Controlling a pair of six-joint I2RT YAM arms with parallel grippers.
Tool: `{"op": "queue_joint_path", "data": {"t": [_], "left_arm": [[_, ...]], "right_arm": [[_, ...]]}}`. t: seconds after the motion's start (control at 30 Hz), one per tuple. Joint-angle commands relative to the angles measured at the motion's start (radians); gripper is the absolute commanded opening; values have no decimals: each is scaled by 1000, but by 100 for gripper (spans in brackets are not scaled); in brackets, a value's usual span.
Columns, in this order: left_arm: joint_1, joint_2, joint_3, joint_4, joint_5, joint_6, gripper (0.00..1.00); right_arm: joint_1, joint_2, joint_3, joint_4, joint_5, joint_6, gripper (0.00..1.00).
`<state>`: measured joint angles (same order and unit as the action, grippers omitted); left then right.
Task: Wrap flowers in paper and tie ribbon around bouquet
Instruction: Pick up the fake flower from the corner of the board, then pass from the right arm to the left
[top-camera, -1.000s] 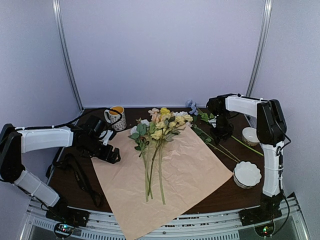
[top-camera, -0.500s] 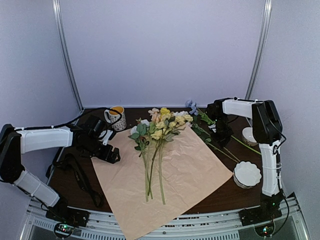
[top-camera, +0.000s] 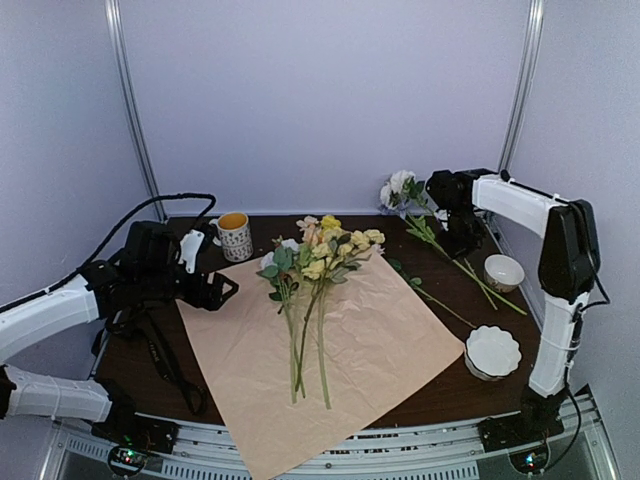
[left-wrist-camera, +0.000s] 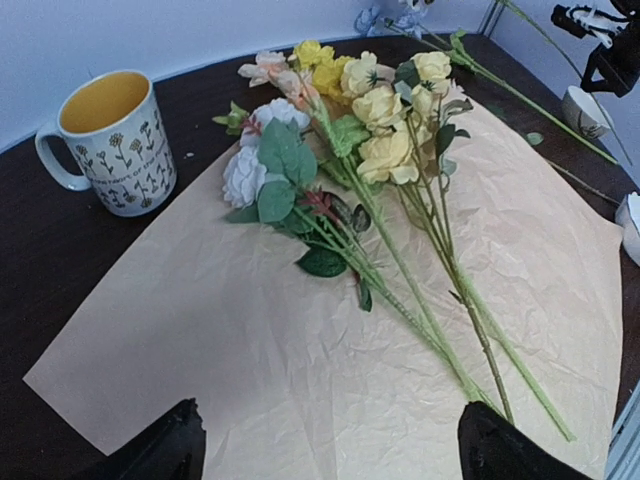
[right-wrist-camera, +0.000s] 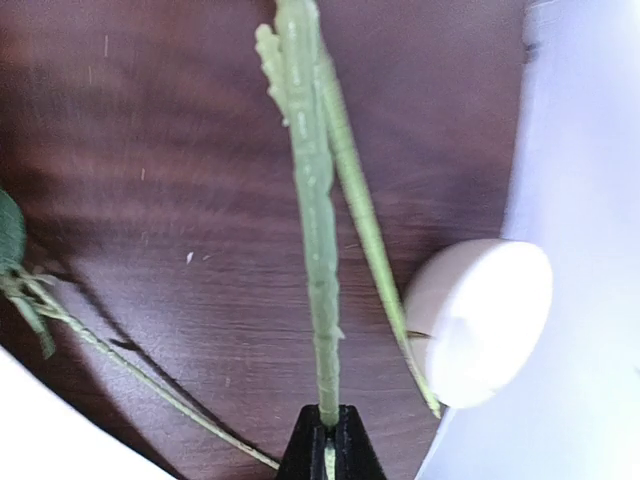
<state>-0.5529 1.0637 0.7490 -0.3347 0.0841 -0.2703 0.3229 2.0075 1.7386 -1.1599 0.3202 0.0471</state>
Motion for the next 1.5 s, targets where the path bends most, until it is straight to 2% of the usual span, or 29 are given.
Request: {"op": "queue_joint_path", "data": {"t": [0.0,0.07,0.17,0.27,0.4,0.53,0.63,0.7,0.73,0.87,0.9,1.07,1.1,1.17,1.2,1.27,1.37,1.47], "left_arm": [[-32,-71,-30,123,17,21,90],[-56,-84,-16,132,23,20,89],[-113,-78,22,167,37,5,85],[-201,-26,90,211,71,-2,83],[-293,89,186,288,170,-13,83],[-338,177,234,367,245,-29,83],[-345,203,238,391,256,-31,79],[-345,197,222,410,251,-31,67],[-344,188,210,424,244,-32,58],[-344,152,169,469,213,-47,8],[-344,147,162,474,207,-50,0],[-344,151,147,499,221,-111,0],[-344,158,141,509,220,-141,0],[-342,181,133,518,211,-216,0],[-340,197,134,510,204,-261,0],[-328,246,149,458,189,-363,0],[-291,388,214,265,221,-518,0],[-287,460,151,383,302,-625,0]], "right_arm": [[2,-257,-28,117,82,105,0],[20,-379,-75,215,-45,121,0],[78,-552,-201,481,-376,183,0],[200,-643,-316,731,-579,303,0],[440,-619,-377,1018,-724,423,0],[585,-531,-340,1161,-815,491,0],[660,-477,-288,1123,-808,460,0],[685,-464,-279,1105,-798,446,0],[692,-463,-277,1094,-794,437,0],[696,-472,-284,1072,-778,424,0],[696,-471,-283,1067,-777,423,0],[694,-452,-264,1019,-768,416,0],[692,-451,-254,995,-750,412,4],[675,-451,-238,934,-691,403,36],[662,-455,-236,902,-644,402,48],[625,-467,-252,850,-565,416,61],[535,-470,-274,751,-474,453,64],[467,-473,-310,666,-421,461,64]]}}
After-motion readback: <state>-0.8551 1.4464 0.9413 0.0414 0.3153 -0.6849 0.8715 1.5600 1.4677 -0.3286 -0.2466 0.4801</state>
